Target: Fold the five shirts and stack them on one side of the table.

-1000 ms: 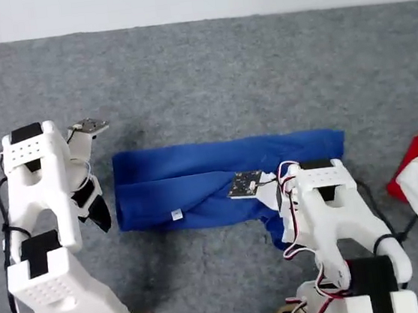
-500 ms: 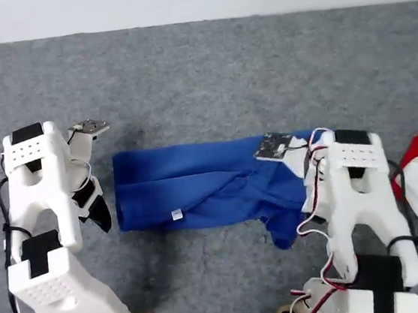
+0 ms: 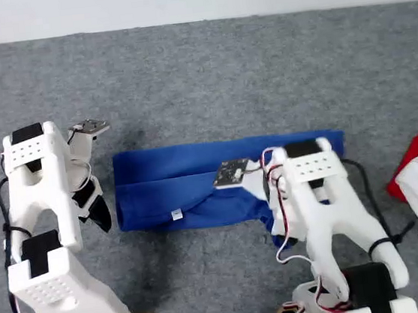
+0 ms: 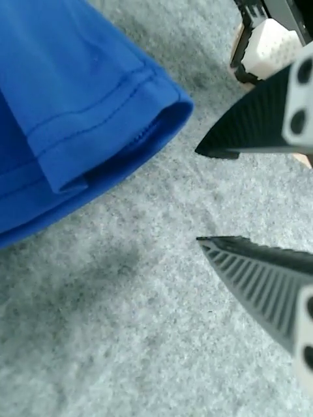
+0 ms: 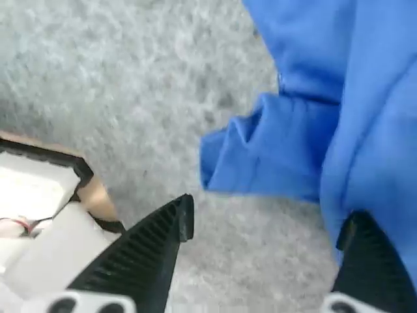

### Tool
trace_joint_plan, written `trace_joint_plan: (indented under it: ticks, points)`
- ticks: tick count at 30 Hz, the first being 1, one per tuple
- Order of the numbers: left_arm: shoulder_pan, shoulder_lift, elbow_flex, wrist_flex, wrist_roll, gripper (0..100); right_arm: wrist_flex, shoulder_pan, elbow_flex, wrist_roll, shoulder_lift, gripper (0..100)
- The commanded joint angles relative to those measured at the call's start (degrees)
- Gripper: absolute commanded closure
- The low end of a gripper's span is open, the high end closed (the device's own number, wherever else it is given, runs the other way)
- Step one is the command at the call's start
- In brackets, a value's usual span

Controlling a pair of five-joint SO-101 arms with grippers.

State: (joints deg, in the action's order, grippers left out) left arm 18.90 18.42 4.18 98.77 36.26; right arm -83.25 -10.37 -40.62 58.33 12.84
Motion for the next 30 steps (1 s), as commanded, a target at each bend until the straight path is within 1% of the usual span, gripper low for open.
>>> trace_joint_plan:
  ticks: [1,3,7,10,13,14,16,18,19,23,30]
  points:
    - [0.26,-2.99,-0.13,1.85,0.26,82,7.69,-0.66,-4.66,-2.55,1.71,68.2]
    - [0.26,-2.99,-0.13,1.85,0.26,82,10.95,-0.66,-7.38,-3.43,1.71,71.8]
    - [0.26,-3.08,-0.04,1.85,0.26,82,13.85,-0.4,-8.62,-4.31,1.63,77.1]
    - [0.0,-3.08,0.92,1.76,0.18,82,16.66,-0.57,-8.53,-6.33,0.04,78.3]
    - [-0.09,-3.16,2.68,1.76,0.18,82,18.95,-0.4,-8.35,-6.59,-2.86,78.5]
    - [0.09,-3.52,3.21,1.76,0.18,82,19.47,-0.31,-8.35,-6.59,-3.91,80.0]
    - [0.26,-3.6,3.65,1.76,0.26,82,19.82,-0.22,-8.35,-6.59,-5.93,87.3]
    - [0.35,-3.6,3.82,1.76,0.26,84,19.82,-0.22,-8.26,-6.77,-6.99,96.5]
    - [0.35,-3.6,3.82,1.76,0.26,85,19.82,-0.22,-8.26,-6.77,-7.08,99.2]
    - [0.09,-3.08,3.82,1.76,0.26,88,17.89,1.71,-7.56,-7.38,-5.14,98.5]
    - [-0.09,-3.08,3.82,1.76,0.44,88,6.55,6.73,-0.09,-1.67,4.35,98.8]
